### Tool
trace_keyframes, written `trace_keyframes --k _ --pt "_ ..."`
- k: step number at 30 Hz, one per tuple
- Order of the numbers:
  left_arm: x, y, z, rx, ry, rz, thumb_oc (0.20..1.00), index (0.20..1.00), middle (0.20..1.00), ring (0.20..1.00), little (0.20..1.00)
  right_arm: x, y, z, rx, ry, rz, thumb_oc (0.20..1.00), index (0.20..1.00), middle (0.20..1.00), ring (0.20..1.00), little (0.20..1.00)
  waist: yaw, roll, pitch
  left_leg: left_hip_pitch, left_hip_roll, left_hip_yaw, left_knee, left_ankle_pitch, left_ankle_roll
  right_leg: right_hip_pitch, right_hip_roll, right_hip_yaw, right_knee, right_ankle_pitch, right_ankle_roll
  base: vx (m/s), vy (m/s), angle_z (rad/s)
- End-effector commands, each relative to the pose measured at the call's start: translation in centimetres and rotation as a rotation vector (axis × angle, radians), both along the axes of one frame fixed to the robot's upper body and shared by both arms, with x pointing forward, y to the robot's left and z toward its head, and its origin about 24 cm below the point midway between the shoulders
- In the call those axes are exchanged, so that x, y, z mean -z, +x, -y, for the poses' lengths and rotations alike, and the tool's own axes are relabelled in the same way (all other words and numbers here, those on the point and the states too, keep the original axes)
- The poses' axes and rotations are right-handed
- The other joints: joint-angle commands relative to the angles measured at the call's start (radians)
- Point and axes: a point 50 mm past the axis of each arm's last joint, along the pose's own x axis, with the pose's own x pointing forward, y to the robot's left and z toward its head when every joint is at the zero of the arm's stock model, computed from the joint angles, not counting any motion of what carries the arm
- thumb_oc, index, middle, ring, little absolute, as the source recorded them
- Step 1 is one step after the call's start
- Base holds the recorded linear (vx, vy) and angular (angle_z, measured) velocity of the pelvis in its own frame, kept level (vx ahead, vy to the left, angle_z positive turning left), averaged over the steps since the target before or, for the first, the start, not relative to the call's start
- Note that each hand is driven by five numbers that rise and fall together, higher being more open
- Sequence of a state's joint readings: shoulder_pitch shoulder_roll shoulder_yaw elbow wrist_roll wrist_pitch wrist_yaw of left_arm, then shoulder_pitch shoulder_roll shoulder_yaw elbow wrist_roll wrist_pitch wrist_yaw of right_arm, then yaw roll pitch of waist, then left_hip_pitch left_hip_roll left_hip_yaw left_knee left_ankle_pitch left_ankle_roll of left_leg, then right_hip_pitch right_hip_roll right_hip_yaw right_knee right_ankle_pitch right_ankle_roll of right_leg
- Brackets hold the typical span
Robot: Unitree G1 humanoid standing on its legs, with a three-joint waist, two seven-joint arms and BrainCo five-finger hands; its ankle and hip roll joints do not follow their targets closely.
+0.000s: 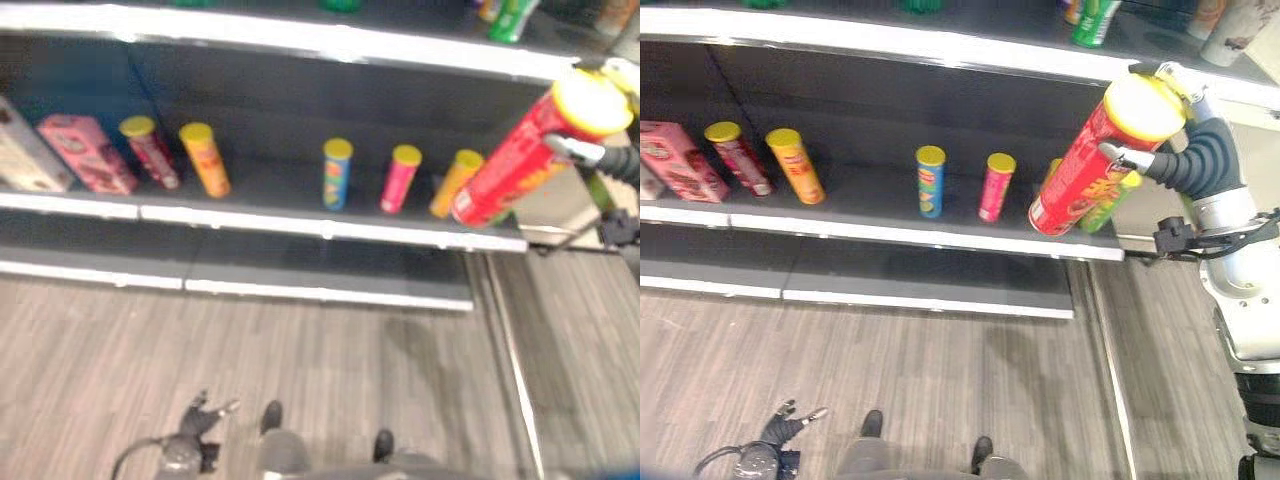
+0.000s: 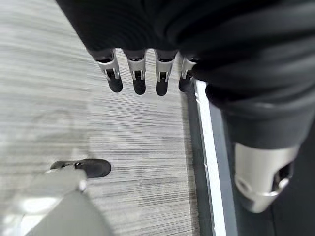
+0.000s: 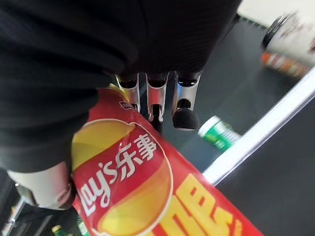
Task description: Put the goods on the table back onto the shelves and tidy them up.
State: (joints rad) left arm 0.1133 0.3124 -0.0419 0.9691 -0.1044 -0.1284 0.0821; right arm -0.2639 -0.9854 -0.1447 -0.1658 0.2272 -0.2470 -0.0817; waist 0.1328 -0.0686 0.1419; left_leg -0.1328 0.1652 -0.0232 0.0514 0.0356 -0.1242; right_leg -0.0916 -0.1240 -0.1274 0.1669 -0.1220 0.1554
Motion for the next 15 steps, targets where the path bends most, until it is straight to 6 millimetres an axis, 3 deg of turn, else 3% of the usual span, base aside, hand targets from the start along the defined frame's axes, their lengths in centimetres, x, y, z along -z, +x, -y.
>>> trace_keyframes --k 1,4,6,7,8,11,12,13,15 --pt "-2.2 3.0 -2.0 -0.001 0.054 0.135 1.000 1.000 1.000 1.000 1.000 -2.4 -1.1 -0.2 -0.021 0.030 0.141 0.200 0.200 0.200 0.200 0.200 0.028 -0.057 0.025 -0.049 -0.012 0.015 0.030 -0.071 -0.018 0.118 0.003 0.013 -0.147 -0.007 0.057 -0.06 0.257 0.35" --pt "-2.6 3.2 -2.4 -0.002 0.066 0.149 1.000 1.000 1.000 1.000 1.000 -2.1 -1.2 0.3 -0.002 0.050 0.135 0.200 0.200 0.200 0.200 0.200 0.025 -0.057 0.018 -0.084 0.052 -0.024 0.017 -0.034 -0.048 0.109 -0.026 0.018 -0.156 0.000 0.073 0.00 0.209 0.16" --pt "-2.8 3.4 -2.8 -0.017 0.082 0.162 1.000 1.000 1.000 1.000 1.000 -1.6 -1.3 0.7 0.014 0.071 0.128 0.200 0.200 0.200 0.200 0.200 0.018 -0.060 0.007 -0.098 0.134 -0.071 -0.007 0.001 -0.075 0.107 -0.074 0.036 -0.157 0.005 0.097 0.08 0.369 0.06" --pt "-2.8 3.4 -2.8 -0.016 0.082 0.161 1.000 1.000 1.000 1.000 1.000 -1.6 -1.3 0.7 0.015 0.072 0.127 0.200 0.200 0.200 0.200 0.200 0.018 -0.059 0.005 -0.097 0.136 -0.072 -0.010 0.001 -0.077 0.107 -0.072 0.035 -0.157 0.004 0.096 0.12 0.523 0.15" --pt "-3.2 3.7 -3.1 -0.019 0.096 0.180 1.000 1.000 1.000 1.000 1.000 -1.5 -1.5 1.1 0.036 0.078 0.130 0.200 0.200 0.200 0.200 0.200 0.012 -0.057 -0.001 -0.116 0.197 -0.096 -0.007 0.031 -0.098 0.106 -0.117 0.053 -0.150 0.007 0.106 0.13 0.593 0.16" --pt "-4.2 4.6 -3.9 0.015 0.137 0.213 1.000 1.000 1.000 1.000 1.000 -0.7 -1.5 1.6 0.057 0.120 0.118 0.200 0.200 0.200 0.200 0.200 0.016 -0.044 -0.017 -0.136 0.300 -0.168 0.034 0.060 -0.138 0.121 -0.192 0.079 -0.148 0.017 0.106 0.21 0.819 -0.19" --pt "-4.5 4.8 -4.0 0.029 0.139 0.225 1.000 1.000 1.000 1.000 1.000 -0.4 -1.6 1.5 0.046 0.131 0.106 0.200 0.200 0.200 0.200 0.200 0.012 -0.042 -0.028 -0.107 0.311 -0.183 0.046 0.014 -0.138 0.121 -0.233 0.102 -0.167 0.061 0.106 0.19 0.848 -0.25" --pt "-4.5 4.8 -4.0 0.059 0.157 0.210 1.000 1.000 1.000 1.000 1.000 0.2 -1.2 1.4 0.045 0.151 0.082 0.200 0.200 0.200 0.200 0.200 0.002 -0.031 -0.036 -0.066 0.305 -0.157 0.049 -0.028 -0.138 0.123 -0.260 0.098 -0.181 0.128 0.106 0.10 0.880 -0.28" --pt "-5.3 6.6 -4.3 0.104 0.197 0.227 1.000 1.000 1.000 1.000 1.000 1.6 -1.2 1.3 0.061 0.154 0.042 0.200 0.200 0.200 0.200 0.200 -0.029 -0.024 -0.034 -0.057 0.268 -0.082 0.064 -0.070 -0.138 0.055 -0.322 0.132 -0.223 0.342 0.106 -0.05 0.915 -0.55"
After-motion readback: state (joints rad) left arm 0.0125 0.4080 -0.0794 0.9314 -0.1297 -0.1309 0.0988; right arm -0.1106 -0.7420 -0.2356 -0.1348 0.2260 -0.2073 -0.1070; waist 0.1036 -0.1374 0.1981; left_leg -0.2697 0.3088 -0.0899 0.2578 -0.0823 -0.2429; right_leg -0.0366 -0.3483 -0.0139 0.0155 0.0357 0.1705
